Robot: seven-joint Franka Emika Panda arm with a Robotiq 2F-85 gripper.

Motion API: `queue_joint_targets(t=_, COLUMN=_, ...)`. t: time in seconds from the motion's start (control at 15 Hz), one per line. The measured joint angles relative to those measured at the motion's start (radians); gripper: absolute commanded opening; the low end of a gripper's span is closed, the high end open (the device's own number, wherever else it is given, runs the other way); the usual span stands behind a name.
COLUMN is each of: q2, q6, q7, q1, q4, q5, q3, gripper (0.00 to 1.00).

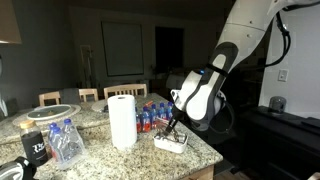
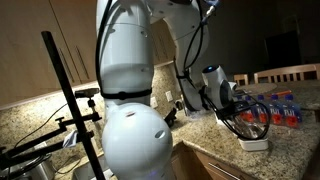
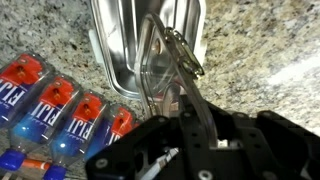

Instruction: Take the lid off of the bowl

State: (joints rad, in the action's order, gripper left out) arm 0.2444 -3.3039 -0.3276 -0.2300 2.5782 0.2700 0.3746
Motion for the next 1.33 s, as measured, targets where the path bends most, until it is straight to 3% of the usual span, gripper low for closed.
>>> queue_joint_targets(t=0.2, q2=-0.013, q6=0.014, q7=0.078, q1=-0.179, q4=-0.002, q5=-0.003, q3=0.188, gripper=0.05)
queue_joint_targets(t=0.53, q2=-0.01, q6=0.078, q7=0.195, q1=-0.48, q4=-0.047, q5=-0.013, q3=0.44, gripper=0.05)
queue_joint_targets(t=1.0, q2=0.124, q6=0.308, q7=0.204, q1=-1.012, q4=-0.127, q5=-0.188, q3=0.918, gripper=0.05)
queue_joint_targets(t=1.33, q2=0.26, q6=0.419, q7=0.203, q1=-1.377, q4=-0.12, q5=-0.248, q3=1.215, gripper=0.05)
